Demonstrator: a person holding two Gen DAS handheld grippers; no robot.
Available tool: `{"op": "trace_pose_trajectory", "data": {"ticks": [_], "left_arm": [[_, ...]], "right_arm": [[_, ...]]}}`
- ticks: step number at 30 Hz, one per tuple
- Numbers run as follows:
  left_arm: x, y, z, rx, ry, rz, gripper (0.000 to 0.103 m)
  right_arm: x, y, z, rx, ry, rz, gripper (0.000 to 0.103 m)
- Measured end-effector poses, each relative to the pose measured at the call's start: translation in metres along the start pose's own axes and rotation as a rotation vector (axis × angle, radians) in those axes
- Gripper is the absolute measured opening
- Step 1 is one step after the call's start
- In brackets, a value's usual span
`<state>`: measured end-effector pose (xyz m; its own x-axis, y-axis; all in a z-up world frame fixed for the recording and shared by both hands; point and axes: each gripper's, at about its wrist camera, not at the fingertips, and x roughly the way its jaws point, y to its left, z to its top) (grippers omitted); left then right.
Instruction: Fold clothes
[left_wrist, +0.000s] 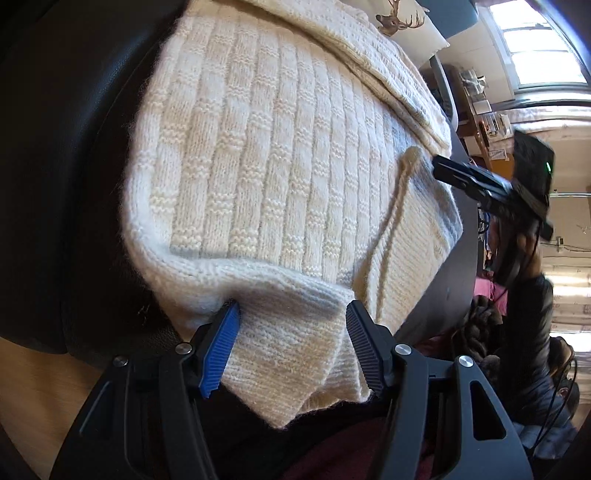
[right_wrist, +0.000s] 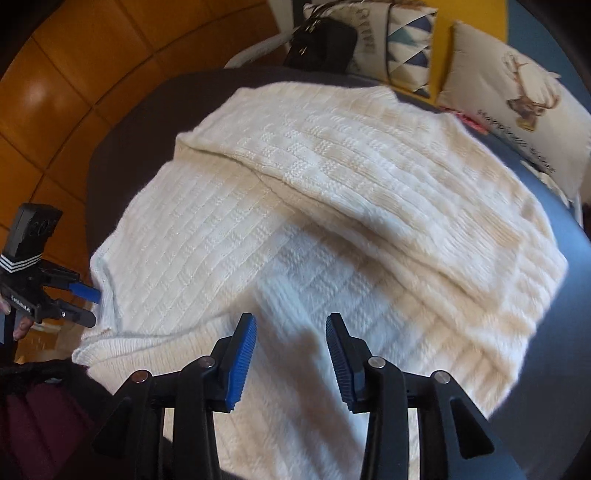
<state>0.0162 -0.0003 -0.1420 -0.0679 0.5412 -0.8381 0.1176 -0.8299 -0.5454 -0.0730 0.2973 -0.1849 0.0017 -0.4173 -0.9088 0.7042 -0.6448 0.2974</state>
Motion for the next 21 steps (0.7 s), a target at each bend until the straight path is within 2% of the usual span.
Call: {"op": "trace_pose_trajectory", "data": {"ticks": [1,3,5,6,8,14,18,21], "left_arm": [[0.001,-0.001,-0.001,0.006,-0.003,0.003,0.062],[0.000,-0.001,-0.002,0.022,-0.017,0.034,0.053],[0.000,0.000,-0.005,0.037,-0.039,0.097,0.023],[-0.002,0.002,-0.007,0.037,-0.048,0.106,0.019],[-0.005,0.007,-0.010,0.038,-0.068,0.101,0.007],[-0.006,0.002,-0.023,0.063,-0.155,0.111,0.000],[-0.008,-0.005,-0.032,0.120,-0.203,0.119,0.000],[-0.015,-0.010,-0.039,0.170,-0.252,0.116,0.000]], "right_arm": [[0.006,-0.001,0.006,-0.014,0.033,0.016,0.040],[0.019,-0.001,0.017,-0.052,0.096,0.026,0.040],[0.033,0.008,0.018,-0.127,0.156,-0.046,0.038],[0.037,0.016,0.018,-0.169,0.171,-0.095,0.036],[0.034,0.031,0.013,-0.199,0.140,-0.144,0.013],[0.023,0.058,-0.016,-0.185,0.041,-0.230,0.010],[0.017,0.060,-0.034,-0.109,-0.049,-0.250,0.010],[0.009,0.061,-0.044,-0.049,-0.113,-0.230,0.010]]}}
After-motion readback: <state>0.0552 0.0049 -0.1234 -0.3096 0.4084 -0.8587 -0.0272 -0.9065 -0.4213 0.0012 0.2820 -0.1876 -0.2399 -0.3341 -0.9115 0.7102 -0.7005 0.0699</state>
